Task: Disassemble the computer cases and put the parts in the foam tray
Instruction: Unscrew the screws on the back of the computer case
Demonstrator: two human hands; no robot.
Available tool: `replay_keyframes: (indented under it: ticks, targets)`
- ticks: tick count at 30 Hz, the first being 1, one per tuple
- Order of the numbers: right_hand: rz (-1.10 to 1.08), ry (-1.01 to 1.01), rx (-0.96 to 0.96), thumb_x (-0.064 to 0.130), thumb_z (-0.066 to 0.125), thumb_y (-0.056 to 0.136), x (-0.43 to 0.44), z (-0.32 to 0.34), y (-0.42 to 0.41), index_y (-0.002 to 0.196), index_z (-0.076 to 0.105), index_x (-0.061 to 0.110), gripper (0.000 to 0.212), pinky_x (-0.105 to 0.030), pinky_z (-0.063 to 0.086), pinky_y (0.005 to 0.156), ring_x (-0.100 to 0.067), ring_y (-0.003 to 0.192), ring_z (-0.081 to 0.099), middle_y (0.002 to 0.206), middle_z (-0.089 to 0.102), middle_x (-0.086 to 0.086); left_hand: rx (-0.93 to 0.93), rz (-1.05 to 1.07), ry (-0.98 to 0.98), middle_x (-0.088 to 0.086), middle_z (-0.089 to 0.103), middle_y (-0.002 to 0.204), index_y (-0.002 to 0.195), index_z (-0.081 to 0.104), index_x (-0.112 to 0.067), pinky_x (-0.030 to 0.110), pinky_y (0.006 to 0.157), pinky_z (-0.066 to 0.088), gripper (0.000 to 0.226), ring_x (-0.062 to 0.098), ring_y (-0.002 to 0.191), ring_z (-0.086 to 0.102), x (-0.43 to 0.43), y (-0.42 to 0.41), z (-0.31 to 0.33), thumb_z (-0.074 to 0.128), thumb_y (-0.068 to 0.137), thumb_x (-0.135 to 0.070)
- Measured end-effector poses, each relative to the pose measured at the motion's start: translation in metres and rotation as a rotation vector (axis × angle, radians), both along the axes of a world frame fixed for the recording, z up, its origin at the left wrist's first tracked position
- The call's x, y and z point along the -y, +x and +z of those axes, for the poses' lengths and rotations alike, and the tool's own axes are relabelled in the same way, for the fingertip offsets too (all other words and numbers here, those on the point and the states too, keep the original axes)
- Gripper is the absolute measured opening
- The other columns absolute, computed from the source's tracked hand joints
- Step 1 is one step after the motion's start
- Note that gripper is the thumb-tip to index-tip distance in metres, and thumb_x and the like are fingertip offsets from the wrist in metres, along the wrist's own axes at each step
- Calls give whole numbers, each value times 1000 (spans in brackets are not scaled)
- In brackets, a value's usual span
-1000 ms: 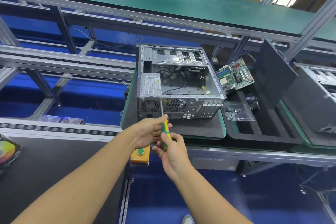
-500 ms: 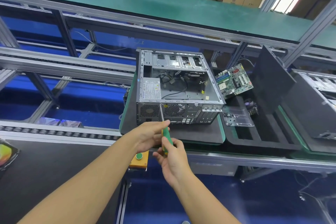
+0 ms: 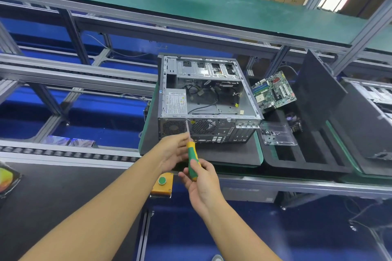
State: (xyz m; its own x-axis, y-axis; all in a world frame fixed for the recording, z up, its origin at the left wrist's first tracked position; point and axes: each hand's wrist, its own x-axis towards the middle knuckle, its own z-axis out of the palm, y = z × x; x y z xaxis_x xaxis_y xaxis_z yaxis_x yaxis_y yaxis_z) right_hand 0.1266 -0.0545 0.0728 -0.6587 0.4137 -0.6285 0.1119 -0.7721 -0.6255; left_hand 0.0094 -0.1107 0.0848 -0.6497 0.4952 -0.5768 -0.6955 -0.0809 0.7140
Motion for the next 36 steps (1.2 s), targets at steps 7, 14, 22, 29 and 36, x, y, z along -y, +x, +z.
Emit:
replay_keyframes:
  ticks: [7,14,22,29,36]
  targets:
    - [-51,-53,6,15,67,95,-4,4,-4,114,56,7,23,-33,58,60,-22,72,59,100,55,-18,37,223,-9,7,71,94,106,65,-7,30,70,57,20,17,83,68,-27,-37,-3,65,96,-23]
    - [103,8,50,20,51,104,-14,3,-3,119,59,1,26,-31,58,65,-19,69,65,88,67,-16,69,237,-47,5,70,85,104,67,-5,29,65,57,24,14,73,67,-36,-46,-14,73,89,-23]
    - [179,204,54,3,67,92,-19,2,1,118,56,15,31,-30,59,67,-20,81,65,113,59,-17,0,193,-10,3,65,83,101,63,-8,30,70,54,14,14,74,64,-38,-41,-19,59,100,-21]
    - [248,240,47,11,52,94,-17,-10,13,104,56,16,12,-25,34,44,-14,54,49,90,57,-10,116,327,39,6,46,65,73,49,-9,32,61,44,22,20,60,48,-28,-37,-17,40,93,-5]
    - [158,111,-86,12,43,94,-18,-15,7,98,51,14,10,-24,28,42,-15,46,38,71,56,-5,302,271,-4,4,39,63,72,42,-11,24,51,25,26,15,50,34,11,-30,-36,22,75,5]
